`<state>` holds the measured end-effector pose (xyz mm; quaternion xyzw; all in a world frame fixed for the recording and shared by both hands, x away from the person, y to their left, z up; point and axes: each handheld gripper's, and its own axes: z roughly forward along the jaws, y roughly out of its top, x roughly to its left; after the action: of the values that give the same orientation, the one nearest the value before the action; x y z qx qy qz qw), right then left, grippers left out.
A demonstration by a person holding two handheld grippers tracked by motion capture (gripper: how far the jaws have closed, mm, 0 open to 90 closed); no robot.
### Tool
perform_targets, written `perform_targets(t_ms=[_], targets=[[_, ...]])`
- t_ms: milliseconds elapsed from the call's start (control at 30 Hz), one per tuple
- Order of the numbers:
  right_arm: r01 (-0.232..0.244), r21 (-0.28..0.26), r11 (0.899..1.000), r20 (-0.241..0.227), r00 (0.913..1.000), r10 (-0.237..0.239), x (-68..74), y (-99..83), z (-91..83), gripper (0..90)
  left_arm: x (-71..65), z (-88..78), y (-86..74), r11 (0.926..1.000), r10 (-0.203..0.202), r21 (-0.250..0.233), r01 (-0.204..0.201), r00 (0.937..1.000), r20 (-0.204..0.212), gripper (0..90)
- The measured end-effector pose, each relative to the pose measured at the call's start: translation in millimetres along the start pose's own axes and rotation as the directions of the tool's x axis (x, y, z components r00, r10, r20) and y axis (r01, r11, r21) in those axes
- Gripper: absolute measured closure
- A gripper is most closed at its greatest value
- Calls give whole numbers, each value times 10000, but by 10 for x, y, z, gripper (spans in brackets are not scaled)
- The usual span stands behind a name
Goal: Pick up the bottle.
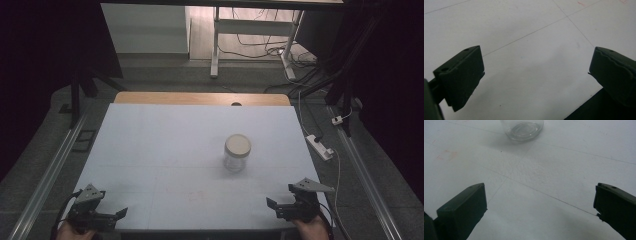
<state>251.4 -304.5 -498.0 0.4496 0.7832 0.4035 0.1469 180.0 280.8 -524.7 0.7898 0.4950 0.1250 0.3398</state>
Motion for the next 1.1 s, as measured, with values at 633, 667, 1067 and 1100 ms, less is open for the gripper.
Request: perform_targets(t_ms=[633, 667, 1067, 1100], targets=[[594, 441, 9973, -173, 9981, -587, 51, 14, 43, 0, 5, 6, 2, 9999, 91, 71, -93, 9998, 162, 2], [616, 449, 9971, -173, 9980, -609, 54, 14, 43, 0, 3, 7, 3, 9999, 103, 84, -104, 9998, 164, 2], [802, 387, 9960, -447, 9959, -785, 64, 21, 38, 0, -4, 11, 2, 9998, 185, 108, -187, 9996, 197, 2], [810, 319, 9962, -434, 9959, -795, 67, 24, 35, 0, -6, 12, 2, 9998, 158, 116, -160, 9997, 199, 2]])
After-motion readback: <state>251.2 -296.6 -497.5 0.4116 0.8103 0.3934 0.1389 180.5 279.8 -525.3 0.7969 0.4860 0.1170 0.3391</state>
